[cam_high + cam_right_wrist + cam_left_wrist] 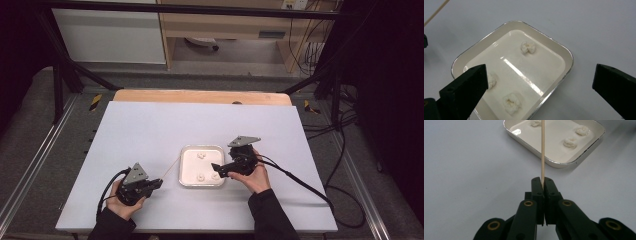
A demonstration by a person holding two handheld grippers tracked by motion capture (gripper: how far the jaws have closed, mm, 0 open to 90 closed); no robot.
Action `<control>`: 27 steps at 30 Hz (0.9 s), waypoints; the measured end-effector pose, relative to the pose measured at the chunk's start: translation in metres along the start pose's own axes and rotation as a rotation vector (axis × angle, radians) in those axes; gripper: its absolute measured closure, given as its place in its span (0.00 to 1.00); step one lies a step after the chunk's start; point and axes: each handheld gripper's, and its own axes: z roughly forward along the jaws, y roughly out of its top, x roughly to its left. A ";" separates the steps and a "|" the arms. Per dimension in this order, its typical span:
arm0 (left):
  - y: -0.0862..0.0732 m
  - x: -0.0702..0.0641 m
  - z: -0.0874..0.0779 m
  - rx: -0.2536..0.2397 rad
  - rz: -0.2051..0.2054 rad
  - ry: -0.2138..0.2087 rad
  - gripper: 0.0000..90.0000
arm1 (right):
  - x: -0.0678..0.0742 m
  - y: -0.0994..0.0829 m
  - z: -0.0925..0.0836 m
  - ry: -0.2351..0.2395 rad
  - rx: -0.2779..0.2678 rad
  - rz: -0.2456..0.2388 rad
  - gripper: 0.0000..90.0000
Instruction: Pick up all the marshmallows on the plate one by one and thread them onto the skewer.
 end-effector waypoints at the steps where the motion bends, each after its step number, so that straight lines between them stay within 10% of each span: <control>1: 0.000 0.000 0.000 -0.001 0.000 0.001 0.98 | 0.000 0.002 0.002 -0.003 0.002 0.003 0.01; 27: -0.001 -0.002 0.001 -0.013 -0.004 -0.001 0.98 | 0.005 0.036 0.067 0.022 0.044 0.024 0.16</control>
